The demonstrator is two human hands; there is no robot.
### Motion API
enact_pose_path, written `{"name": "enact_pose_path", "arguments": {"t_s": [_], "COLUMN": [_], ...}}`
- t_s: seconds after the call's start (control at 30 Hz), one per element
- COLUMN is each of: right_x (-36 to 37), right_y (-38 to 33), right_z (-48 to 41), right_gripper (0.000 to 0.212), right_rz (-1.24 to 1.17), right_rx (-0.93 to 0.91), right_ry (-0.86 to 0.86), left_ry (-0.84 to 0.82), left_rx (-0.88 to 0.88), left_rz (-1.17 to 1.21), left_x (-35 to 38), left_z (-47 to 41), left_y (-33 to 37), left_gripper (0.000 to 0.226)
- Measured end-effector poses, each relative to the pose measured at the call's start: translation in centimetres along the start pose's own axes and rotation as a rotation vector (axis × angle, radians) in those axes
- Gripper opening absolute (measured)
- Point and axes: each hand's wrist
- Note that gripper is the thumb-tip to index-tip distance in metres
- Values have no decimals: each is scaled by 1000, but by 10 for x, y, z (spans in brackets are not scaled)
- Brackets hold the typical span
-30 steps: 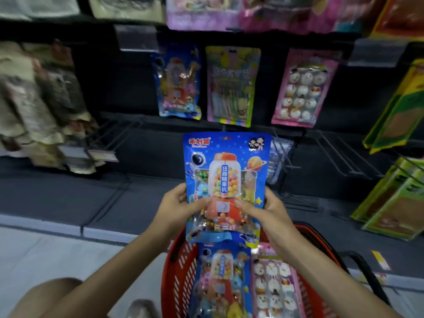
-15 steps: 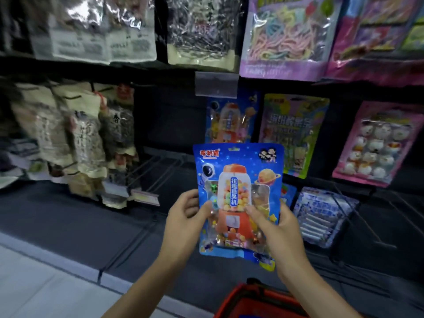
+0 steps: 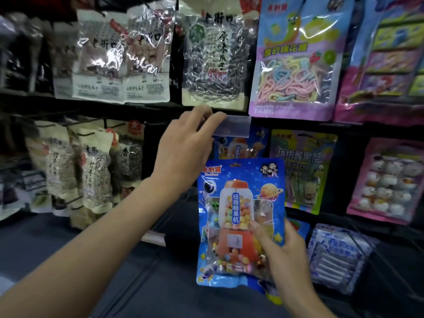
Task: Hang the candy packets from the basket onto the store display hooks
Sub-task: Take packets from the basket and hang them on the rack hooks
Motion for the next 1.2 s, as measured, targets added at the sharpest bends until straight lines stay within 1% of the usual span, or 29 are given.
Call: {"name": "enact_pose_path", "arguments": {"t_s": [0.1, 0.13, 0.2, 0.33, 0.43, 0.57, 0.63, 0.73, 0.87, 0.93, 1.03, 1.2], "right_x": [9, 11, 16, 25, 30, 36, 37, 38, 38, 38, 40, 47], "right_y": [-5, -6, -11, -22, -21, -20, -18, -16, -11, -8, -5, 8], "right_z": [-9, -12, -15, -23, -33, -41, -44, -47, -48, -49, -53, -75], "right_gripper": [21, 23, 20, 21, 20, 21, 19, 17, 17, 20, 23, 25], "right_rz": [53, 51, 53, 42, 28, 11, -6, 1, -17, -4, -54, -41], "right_rx": [-29, -42, -63, -105, -113, -115, -100, -105, -61, -78, -69, -62], "right_ry": [12, 25, 49, 43, 62, 71, 80, 71, 73, 68, 68, 111], "left_ry": [70, 71, 23, -86, -152, -121, -96, -69, -54, -47, -39, -31], "left_rx": [52, 59, 42, -206, -331, -531, -582, -612, -637, -653, -673, -657], "left_rz": [-40, -23, 57, 255, 397, 611, 659, 699, 738, 751, 766, 757], "left_x": [-2, -4, -10, -17, -16, -13, -12, -11, -10, -8, -6, -4], "left_z": [-12, -17, -29, -41, -44, -43, -40, -38, -36, -35, -34, -32], "left_y": [-9, -12, -15, -20, -24, -23, -21, -19, -18, -18, -18, -17], "left_gripper": [32, 26, 20, 13, 13, 10, 9, 9, 9, 8, 8, 9]}}
Point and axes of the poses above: each hand's wrist, its own z-axis away from the middle knuckle, its own x-axis out of the palm, y = z × x, and after that the axes turned 7 degrees about y, right-handed
